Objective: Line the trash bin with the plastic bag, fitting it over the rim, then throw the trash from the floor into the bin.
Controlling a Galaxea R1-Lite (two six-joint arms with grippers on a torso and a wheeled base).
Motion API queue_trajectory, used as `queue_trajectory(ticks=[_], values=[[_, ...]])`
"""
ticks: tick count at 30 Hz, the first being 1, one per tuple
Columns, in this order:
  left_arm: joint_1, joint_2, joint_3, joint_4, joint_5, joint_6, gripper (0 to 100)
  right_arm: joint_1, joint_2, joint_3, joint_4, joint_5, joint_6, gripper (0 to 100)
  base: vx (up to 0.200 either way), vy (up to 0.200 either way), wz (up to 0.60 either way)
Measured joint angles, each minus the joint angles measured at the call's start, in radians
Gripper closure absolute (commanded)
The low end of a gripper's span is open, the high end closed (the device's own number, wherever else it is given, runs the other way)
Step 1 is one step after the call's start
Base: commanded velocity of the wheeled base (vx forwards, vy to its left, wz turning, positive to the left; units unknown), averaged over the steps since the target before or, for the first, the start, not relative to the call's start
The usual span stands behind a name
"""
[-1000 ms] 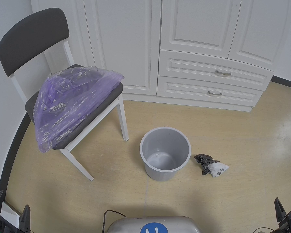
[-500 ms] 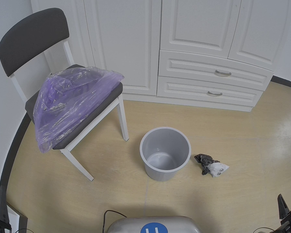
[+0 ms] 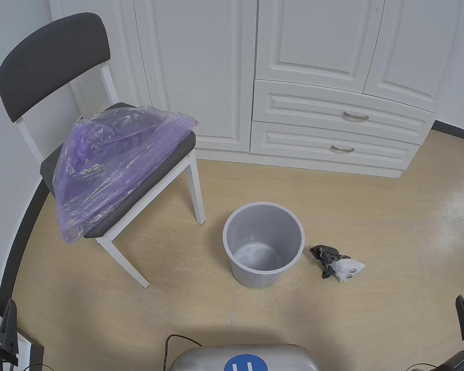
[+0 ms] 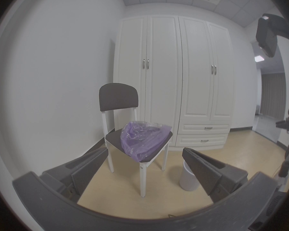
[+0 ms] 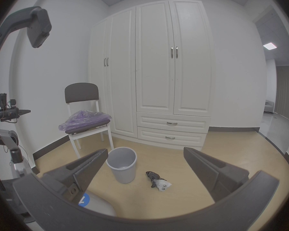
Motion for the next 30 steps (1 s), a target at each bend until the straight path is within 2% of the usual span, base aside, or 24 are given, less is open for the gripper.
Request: queue_trajectory(ticks=[6,12,14,16,19,22,25,30], values=[[-0.005,0.201,-0.119,0.044,0.0,0.1,0,-0.024,0.214,-0.146,-0.005,0.018,-0.037,0,0.0,0.0,0.0],[-0.005,0.471,-0.231,0.062,0.015,0.196,0,-0.007,0.438,-0.297,-0.05,-0.032,-0.038,0,0.0,0.0,0.0],[-0.006,0.554,-0.263,0.066,0.033,0.223,0,0.017,0.498,-0.326,-0.085,-0.078,-0.012,0,0.0,0.0,0.0],[-0.008,0.647,-0.296,0.066,0.063,0.249,0,0.068,0.565,-0.354,-0.13,-0.156,0.036,0,0.0,0.0,0.0],[-0.013,0.758,-0.331,0.06,0.107,0.274,0,0.173,0.649,-0.383,-0.206,-0.274,0.099,0,0.0,0.0,0.0],[-0.02,0.861,-0.354,0.05,0.157,0.293,0,0.269,0.729,-0.397,-0.297,-0.357,0.145,0,0.0,0.0,0.0],[-0.03,0.957,-0.371,0.039,0.207,0.307,0,0.323,0.795,-0.398,-0.37,-0.401,0.171,0,0.0,0.0,0.0],[-0.056,1.101,-0.39,-0.031,0.288,0.32,0,0.352,0.866,-0.385,-0.392,-0.369,0.181,0,0.0,0.0,0.0]])
